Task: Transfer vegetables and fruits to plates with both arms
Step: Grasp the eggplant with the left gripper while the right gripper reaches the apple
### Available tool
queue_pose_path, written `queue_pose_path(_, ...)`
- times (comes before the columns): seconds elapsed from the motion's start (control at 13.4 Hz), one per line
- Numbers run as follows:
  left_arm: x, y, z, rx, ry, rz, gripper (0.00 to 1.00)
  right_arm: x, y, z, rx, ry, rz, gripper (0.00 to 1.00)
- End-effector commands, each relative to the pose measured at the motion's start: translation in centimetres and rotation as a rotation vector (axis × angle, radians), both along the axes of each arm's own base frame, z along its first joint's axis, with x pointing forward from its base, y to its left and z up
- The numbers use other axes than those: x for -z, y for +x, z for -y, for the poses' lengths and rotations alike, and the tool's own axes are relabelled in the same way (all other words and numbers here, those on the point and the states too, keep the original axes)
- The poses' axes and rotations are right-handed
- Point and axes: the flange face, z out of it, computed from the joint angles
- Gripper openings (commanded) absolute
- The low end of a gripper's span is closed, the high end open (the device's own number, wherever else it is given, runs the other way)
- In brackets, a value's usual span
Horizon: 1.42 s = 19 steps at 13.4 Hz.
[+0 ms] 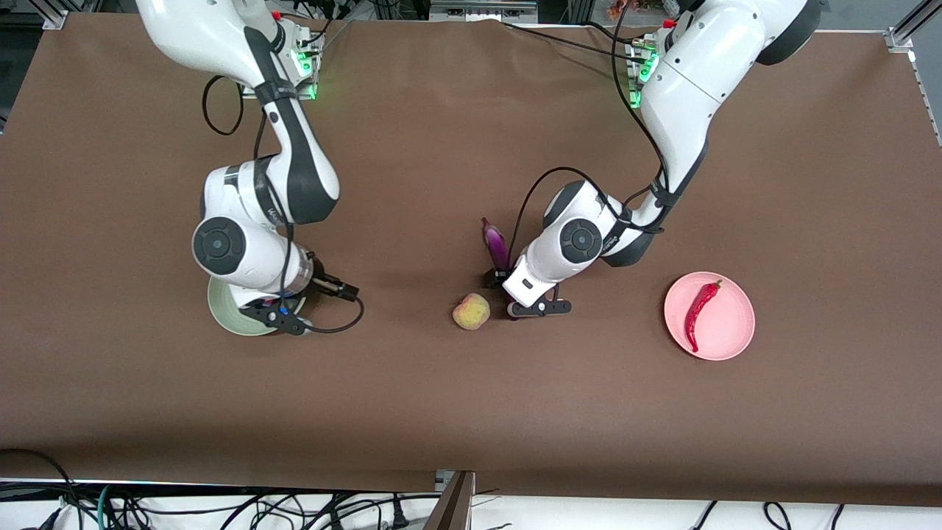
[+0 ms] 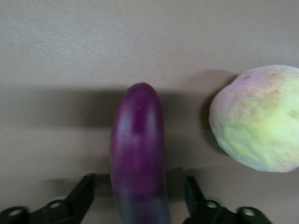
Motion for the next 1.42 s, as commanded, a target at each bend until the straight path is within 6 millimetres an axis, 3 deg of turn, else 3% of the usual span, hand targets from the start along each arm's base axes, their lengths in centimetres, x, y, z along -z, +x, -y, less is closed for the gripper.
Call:
queue_pose_path(0.0, -1.6, 0.7, -1.0, -0.017, 0.003, -0.011, 0.0, 0.0, 0.0, -4.6, 0.091, 0.041, 0.004, 0.99)
queue_pose_path(0.22, -3.8, 1.2, -4.4, 0.072, 0.145, -0.072, 0.0, 0.3, 0.4, -10.2, 0.241, 0.066, 0.018, 0.99)
queue_pose_path(0.3, -4.9, 1.9, -6.6, 0.111, 0.189, -0.084, 0.0, 0.9, 0.1, -11.8, 0.287, 0.088, 0.028, 0.99)
queue_pose_path(0.52, -7.9, 4.6, -15.7, 0.301, 0.217, -0.123, 0.0, 3.0, -0.8, -16.2, 0.423, 0.168, 0.074, 0.99)
queue_pose_path(0.75, -8.2, 7.0, -25.1, 0.504, 0.251, -0.097, 0.0, 5.5, -1.6, -20.1, 0.494, 0.205, 0.119, 0.99)
queue_pose_path(0.9, -8.4, 8.1, -29.9, 0.629, 0.307, -0.076, 0.0, 6.9, -1.9, -21.9, 0.505, 0.211, 0.13, 0.99)
queue_pose_path(1.05, -8.2, 9.0, -32.2, 0.696, 0.3, -0.061, 0.0, 7.8, -2.1, -22.3, 0.507, 0.217, 0.144, 0.99)
queue_pose_path(1.35, -8.1, 9.7, -33.6, 0.778, 0.372, -0.055, 0.02, 10.0, -3.0, -23.2, 0.462, 0.181, 0.17, 0.99)
